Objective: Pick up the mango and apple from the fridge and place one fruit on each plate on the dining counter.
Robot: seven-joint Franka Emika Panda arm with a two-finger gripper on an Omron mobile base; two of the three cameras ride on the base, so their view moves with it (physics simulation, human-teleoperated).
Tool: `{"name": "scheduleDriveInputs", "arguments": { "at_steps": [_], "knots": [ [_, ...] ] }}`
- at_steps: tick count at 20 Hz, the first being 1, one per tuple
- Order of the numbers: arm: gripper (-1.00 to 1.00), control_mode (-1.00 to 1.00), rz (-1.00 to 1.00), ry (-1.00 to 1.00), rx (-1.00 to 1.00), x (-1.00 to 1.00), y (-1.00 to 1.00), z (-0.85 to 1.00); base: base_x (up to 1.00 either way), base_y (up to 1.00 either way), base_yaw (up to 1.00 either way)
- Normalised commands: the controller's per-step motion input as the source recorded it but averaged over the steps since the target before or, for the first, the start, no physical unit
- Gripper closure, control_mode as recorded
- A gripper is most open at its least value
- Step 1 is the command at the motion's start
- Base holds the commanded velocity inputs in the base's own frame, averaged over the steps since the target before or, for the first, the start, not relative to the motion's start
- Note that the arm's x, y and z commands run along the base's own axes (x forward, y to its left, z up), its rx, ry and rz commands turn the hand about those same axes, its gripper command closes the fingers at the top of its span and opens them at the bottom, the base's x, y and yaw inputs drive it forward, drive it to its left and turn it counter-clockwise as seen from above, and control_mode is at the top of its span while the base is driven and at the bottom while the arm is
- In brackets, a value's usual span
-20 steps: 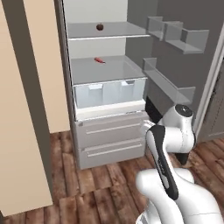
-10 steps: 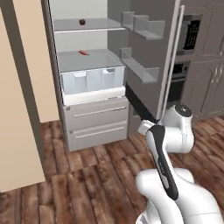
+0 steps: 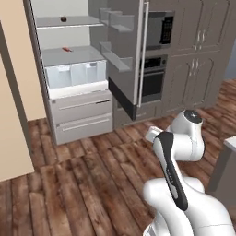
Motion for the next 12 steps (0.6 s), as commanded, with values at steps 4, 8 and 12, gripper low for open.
{"name": "scheduleDriveInputs", "arguments": {
  "at_steps": [4, 8, 12],
  "knots": [
    [1.0, 1.0, 0.0, 0.0, 0.0, 0.0, 0.0, 0.0, -0.91, 0.0, -0.22],
    [1.0, 1.0, 0.0, 0.0, 0.0, 0.0, 0.0, 0.0, -0.84, 0.0, -0.21],
    [1.0, 1.0, 0.0, 0.0, 0.0, 0.0, 0.0, 0.0, -0.79, 0.0, -0.2]
  ]
}}
